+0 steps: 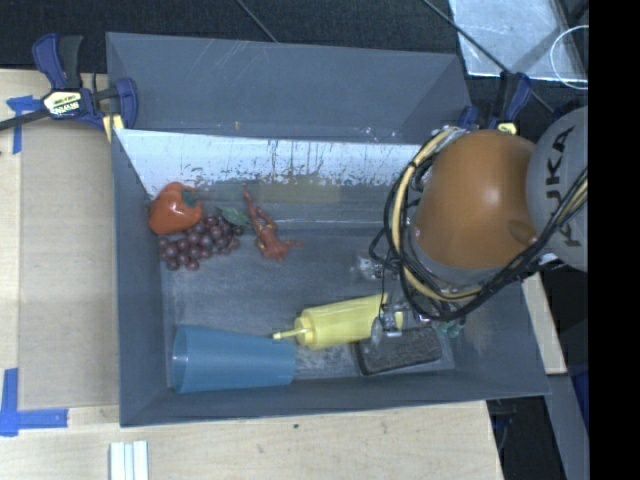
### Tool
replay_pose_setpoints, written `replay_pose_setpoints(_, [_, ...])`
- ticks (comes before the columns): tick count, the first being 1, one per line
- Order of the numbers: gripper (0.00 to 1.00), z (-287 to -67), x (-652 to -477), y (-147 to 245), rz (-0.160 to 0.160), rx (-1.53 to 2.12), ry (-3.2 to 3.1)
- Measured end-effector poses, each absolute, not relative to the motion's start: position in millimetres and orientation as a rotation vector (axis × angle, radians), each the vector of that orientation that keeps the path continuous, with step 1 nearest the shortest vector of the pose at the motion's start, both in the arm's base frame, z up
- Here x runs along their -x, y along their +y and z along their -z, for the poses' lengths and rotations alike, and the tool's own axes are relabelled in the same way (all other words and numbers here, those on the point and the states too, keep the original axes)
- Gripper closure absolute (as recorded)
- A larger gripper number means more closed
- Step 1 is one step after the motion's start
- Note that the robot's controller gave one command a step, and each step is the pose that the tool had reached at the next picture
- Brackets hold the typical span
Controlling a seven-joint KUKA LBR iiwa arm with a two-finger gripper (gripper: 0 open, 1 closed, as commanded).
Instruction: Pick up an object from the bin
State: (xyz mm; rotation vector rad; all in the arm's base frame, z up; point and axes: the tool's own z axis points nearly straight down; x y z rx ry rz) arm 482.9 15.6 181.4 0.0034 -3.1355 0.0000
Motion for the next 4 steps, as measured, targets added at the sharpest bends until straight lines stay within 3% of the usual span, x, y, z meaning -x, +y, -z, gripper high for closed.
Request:
replay_pose_setpoints(1, [0.0, -185, -484.9, 16, 0.0, -0.002, -3.144])
replay_pose_setpoints(2, [0.0, -70, -528.4, 9, 0.0, -0.013, -3.144])
replay_pose_setpoints(3, [0.0, -71, -535.5, 19, 0.0, -0.041, -3.158])
replay_pose_setpoints(4, [0.0, -70, -514.9, 57, 0.001, 0.018, -3.149])
